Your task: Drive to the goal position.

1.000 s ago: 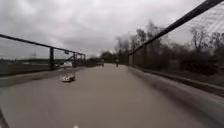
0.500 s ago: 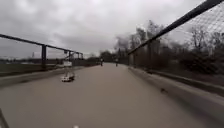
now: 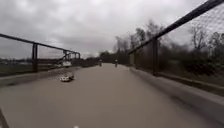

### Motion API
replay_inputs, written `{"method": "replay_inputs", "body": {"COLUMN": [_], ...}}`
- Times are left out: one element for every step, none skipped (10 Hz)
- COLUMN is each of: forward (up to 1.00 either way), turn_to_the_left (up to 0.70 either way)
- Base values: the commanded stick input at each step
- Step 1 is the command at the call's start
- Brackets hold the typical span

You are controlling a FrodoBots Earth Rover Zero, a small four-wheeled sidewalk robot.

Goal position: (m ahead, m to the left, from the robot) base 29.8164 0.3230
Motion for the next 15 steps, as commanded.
{"method": "replay_inputs", "body": {"forward": [1.00, 1.00, 1.00, 1.00, 1.00, 1.00, 1.00, 1.00, 1.00, 1.00, 1.00, 1.00, 1.00, 1.00, 1.00], "turn_to_the_left": [0.00, 0.00, 0.18, 0.37, 0.27, 0.11, 0.00, 0.00, 0.00, 0.00, 0.00, 0.00, 0.00, 0.00, 0.00]}}
